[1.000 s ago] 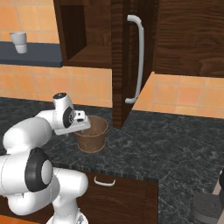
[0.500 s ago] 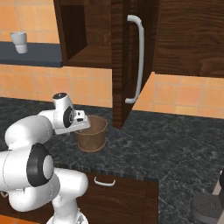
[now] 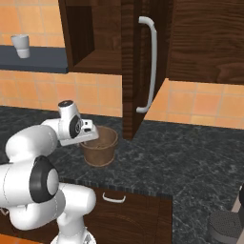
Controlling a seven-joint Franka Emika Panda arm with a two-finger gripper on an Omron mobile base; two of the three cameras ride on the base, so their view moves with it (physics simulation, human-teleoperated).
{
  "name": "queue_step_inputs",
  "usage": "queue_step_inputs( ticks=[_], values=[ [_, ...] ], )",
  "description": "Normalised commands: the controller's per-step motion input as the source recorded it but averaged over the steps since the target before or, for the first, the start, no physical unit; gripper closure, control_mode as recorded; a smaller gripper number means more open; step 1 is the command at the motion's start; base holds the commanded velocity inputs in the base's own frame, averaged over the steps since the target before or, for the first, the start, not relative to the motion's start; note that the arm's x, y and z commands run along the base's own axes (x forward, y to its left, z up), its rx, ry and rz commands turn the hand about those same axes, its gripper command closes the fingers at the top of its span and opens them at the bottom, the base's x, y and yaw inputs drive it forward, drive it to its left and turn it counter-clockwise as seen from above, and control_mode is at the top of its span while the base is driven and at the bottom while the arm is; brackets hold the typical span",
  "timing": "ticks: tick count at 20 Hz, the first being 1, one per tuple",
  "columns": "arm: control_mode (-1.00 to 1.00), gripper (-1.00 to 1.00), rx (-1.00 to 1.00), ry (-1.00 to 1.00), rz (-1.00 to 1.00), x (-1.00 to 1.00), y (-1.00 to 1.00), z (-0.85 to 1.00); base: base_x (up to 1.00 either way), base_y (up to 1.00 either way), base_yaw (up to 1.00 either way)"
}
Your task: Open the cabinet, pick up the bread from the cabinet and place it in the basket. Then move the basket to the dining counter.
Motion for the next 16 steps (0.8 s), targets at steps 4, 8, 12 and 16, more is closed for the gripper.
queue_step_inputs(
  ticks=[4,8,12,16],
  values=[
    [-1.00,1.00,-0.01,-0.07,0.02,-0.28,-0.11,0.57,0.00,0.00,0.00],
    [-1.00,1.00,-0.13,-0.01,0.07,-0.39,-0.08,0.97,0.00,0.00,0.00],
    [-1.00,1.00,-0.21,0.00,0.16,-0.48,0.00,0.99,0.00,0.00,0.00],
    [-1.00,1.00,-0.05,-0.07,0.14,-0.81,0.00,0.74,0.00,0.00,0.00]
  ],
)
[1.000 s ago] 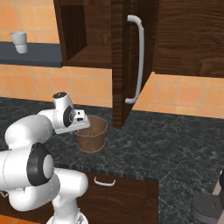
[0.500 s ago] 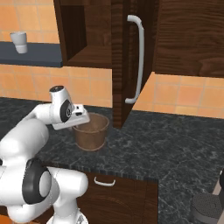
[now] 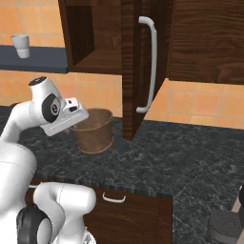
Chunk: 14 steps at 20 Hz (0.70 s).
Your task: Open the cabinet, pick up the bread from the cabinet and place it in the basket. Then move the basket to the dining counter.
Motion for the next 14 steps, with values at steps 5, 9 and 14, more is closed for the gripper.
queue_step_inputs(
  ticks=[5,9,14],
  values=[
    [-1.00,1.00,0.00,-0.08,0.18,-0.89,0.00,0.65,0.00,0.00,0.00],
    [-1.00,1.00,0.08,-0.04,0.09,-1.00,-0.05,0.64,0.00,0.00,0.00],
    [-1.00,1.00,0.17,0.02,0.01,-0.79,-0.06,0.73,0.00,0.00,0.00]
  ],
)
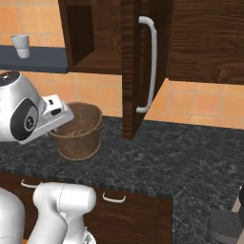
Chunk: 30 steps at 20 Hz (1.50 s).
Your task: Open the cabinet, pick up the bread from the cabinet and place it in the basket. Then move the basket to the dining counter.
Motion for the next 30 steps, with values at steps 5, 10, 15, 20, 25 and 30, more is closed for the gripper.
queue_step_inputs(
  ticks=[5,10,15,20,25,30],
  values=[
    [-1.00,1.00,0.10,0.03,0.05,-0.63,0.00,0.36,0.00,0.00,0.00],
    [-1.00,1.00,0.00,0.00,0.00,0.00,0.00,0.00,0.00,0.00,0.00],
    [1.00,1.00,0.00,0.00,0.00,-0.02,0.00,0.00,-0.06,0.00,0.00],
    [1.00,1.00,0.00,0.00,0.00,0.00,0.00,0.00,-0.38,0.36,0.00],
    [1.00,1.00,0.00,0.00,0.00,0.00,0.00,0.00,-0.28,0.86,0.05],
    [1.00,1.00,0.00,0.00,0.00,0.00,0.00,0.00,-0.40,1.00,0.47]
  ],
)
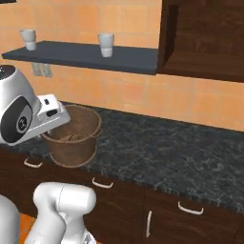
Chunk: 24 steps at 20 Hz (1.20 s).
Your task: Open the cabinet, pick up the bread from the cabinet and place it in the basket. Then move the basket to the dining counter.
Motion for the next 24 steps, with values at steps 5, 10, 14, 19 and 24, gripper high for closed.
queue_step_inputs(
  ticks=[5,10,14,19,24],
  values=[
    [1.00,1.00,0.00,0.00,0.00,0.00,0.00,0.00,-0.01,0.83,0.91],
    [1.00,1.00,0.00,0.00,0.00,0.00,0.00,0.00,-0.07,0.52,0.99],
    [1.00,1.00,0.00,0.00,0.00,0.00,0.00,0.00,-0.03,0.28,1.00],
    [1.00,1.00,0.00,0.00,0.00,0.00,0.00,0.00,-0.03,0.34,1.00],
    [1.00,1.00,0.00,0.00,0.00,0.00,0.00,0.00,-0.14,0.66,0.98]
  ],
)
